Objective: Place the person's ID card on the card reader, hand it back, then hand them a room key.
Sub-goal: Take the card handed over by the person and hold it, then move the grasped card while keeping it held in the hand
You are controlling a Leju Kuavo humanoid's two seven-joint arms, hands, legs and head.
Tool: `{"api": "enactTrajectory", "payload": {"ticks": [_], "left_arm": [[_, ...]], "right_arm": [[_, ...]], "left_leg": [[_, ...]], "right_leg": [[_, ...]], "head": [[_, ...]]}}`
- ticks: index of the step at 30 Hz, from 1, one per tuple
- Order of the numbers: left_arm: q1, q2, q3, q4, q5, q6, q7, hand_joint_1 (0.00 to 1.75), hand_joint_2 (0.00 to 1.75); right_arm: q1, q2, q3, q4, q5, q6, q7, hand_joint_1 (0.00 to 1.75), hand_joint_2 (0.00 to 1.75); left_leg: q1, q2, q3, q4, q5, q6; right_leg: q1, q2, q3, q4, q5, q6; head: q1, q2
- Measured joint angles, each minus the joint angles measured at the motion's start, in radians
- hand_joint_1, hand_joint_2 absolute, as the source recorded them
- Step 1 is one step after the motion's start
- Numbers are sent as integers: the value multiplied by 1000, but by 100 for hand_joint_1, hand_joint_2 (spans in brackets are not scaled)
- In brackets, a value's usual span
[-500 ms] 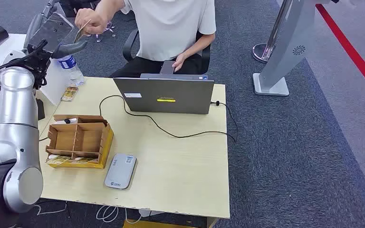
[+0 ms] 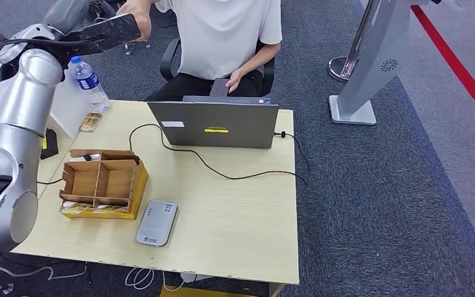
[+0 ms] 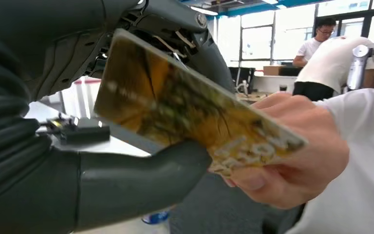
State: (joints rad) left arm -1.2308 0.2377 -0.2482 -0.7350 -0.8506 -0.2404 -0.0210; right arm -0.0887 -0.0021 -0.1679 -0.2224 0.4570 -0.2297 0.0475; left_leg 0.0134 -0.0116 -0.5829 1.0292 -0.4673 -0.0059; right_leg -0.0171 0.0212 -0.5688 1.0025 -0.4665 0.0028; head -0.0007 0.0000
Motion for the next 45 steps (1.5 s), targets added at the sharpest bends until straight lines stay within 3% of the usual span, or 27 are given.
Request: {"api": "enactTrajectory", "payload": {"ticks": [11,21,26,28,31,39,42,45], "left_arm": [[-129,34,-200,114,-193,39,101,175,175],[-146,35,-230,143,-152,47,86,175,175],[-113,33,-230,134,-82,89,26,175,175],[-60,39,-230,79,-48,122,-6,175,175],[91,62,-230,-113,-16,197,-25,175,175],[697,137,-232,-793,-247,488,-24,175,175],[870,164,-241,-922,-297,532,-26,175,175],[986,188,-247,-989,-329,542,-22,175,175]], "right_arm": [[-2,2,5,0,66,9,32,0,0],[-4,2,5,0,79,16,36,0,0],[-4,4,3,0,88,16,35,0,0],[0,4,-5,1,83,11,27,0,0],[15,5,-23,4,69,-1,4,0,0],[49,15,-92,11,48,-46,-17,0,0],[53,20,-111,12,48,-53,-15,0,0],[55,24,-128,12,50,-54,-17,0,0]], "left_leg": [[0,0,0,0,0,0],[0,0,0,0,0,0],[0,0,0,0,0,0],[-1,-1,0,0,0,0],[-1,-1,0,0,0,0],[-2,3,1,-1,-5,0],[-2,2,0,-1,-5,1],[-2,1,-1,-1,-5,1]], "right_leg": [[0,0,0,0,0,0],[0,0,0,0,0,0],[0,0,0,0,0,0],[-1,0,0,0,0,0],[-1,0,1,0,0,0],[-3,3,-1,0,-4,2],[-3,2,-1,-1,-5,3],[-3,1,-1,-1,-5,3]], "head": [[0,0],[0,0],[0,0],[0,0],[0,0],[0,0],[0,0],[0,0]]}}
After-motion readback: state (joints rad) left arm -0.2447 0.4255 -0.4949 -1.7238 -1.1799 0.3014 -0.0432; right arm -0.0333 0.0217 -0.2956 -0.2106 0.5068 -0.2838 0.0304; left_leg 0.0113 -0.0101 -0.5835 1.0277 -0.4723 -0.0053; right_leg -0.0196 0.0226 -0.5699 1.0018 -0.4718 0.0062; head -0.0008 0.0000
